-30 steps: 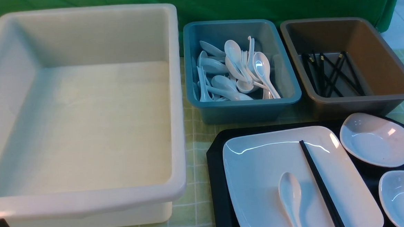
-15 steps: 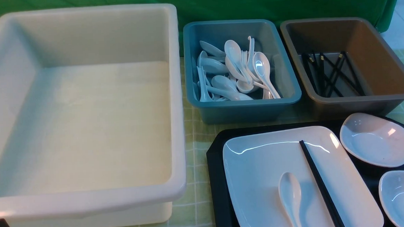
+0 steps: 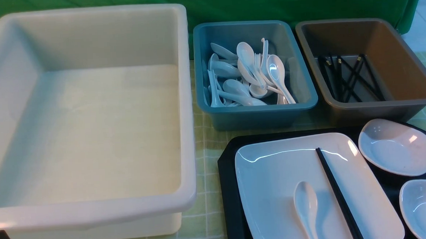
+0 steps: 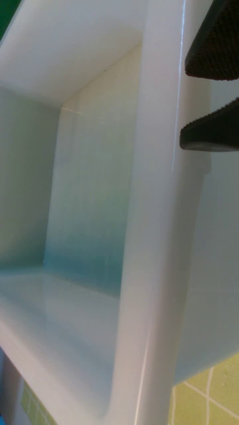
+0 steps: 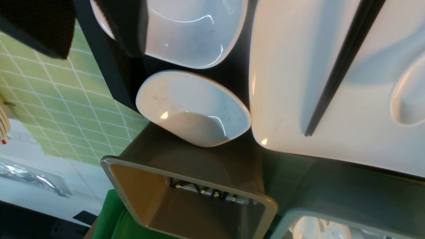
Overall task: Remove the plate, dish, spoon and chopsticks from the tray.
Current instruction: Use the right arm to grab a pair of chopsticks from the plate
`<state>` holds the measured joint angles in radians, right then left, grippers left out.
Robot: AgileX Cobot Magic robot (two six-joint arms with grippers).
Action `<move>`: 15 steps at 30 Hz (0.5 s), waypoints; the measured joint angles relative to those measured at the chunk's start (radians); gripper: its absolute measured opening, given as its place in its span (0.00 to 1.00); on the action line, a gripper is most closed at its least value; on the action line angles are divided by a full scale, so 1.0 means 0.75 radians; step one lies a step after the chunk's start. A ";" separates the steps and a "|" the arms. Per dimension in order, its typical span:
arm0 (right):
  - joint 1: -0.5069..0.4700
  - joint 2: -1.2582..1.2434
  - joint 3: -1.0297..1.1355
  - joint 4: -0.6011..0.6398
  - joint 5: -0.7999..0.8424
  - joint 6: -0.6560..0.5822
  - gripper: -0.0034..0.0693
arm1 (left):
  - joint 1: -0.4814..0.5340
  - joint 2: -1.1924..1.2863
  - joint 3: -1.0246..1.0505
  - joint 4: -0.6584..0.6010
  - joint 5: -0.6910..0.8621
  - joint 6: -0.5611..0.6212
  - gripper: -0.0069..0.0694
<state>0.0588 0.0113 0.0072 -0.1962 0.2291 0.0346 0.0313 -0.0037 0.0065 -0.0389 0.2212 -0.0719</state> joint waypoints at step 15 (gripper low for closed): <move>0.000 0.000 0.000 0.044 -0.026 0.061 0.38 | 0.000 0.000 0.000 0.000 0.000 0.000 0.38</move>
<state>0.0588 0.0113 0.0072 -0.1630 0.2098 0.0805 0.0313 -0.0037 0.0065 -0.0389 0.2212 -0.0719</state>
